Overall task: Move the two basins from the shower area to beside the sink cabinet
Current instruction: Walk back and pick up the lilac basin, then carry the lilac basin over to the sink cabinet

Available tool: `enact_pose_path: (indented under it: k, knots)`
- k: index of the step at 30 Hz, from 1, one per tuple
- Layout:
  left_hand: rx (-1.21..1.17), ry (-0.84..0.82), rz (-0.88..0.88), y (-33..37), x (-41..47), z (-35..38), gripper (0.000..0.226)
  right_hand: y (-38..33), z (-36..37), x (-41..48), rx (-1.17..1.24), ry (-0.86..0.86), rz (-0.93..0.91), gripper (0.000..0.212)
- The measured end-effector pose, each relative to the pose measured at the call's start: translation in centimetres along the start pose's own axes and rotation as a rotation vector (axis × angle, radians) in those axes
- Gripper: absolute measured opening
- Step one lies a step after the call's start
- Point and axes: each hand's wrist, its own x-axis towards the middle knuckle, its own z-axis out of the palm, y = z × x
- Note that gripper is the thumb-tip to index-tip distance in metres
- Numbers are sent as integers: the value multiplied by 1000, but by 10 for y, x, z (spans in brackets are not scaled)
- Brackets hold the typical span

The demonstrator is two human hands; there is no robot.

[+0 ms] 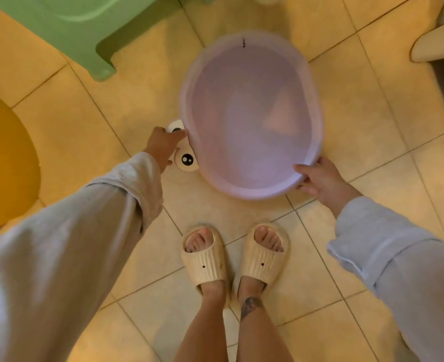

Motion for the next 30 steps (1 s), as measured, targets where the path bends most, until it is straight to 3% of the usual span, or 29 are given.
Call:
enact_pose_path:
  k: [3,8,12,17,21,30]
  knots:
    - [-201,-68,-49,-5,-4,-1,48,3,-3,0,187,-38,21,48]
    - [-230,-131,-120,-12,-67,-30,14,6,-23,-68,200,-11,79,48]
    - [-228,-153,-126,-17,-153,-69,15,2,-44,-167,187,-19,112,47]
    - [-272,-152,-190,-22,-288,-132,38,-11,-79,-318,134,-37,104,38]
    - [-302,-164,-186,-18,-390,-182,35,-24,-101,-426,134,-39,73,41]
    - [-407,-99,-76,5,-524,-242,41,-40,-134,-573,212,-49,-94,26]
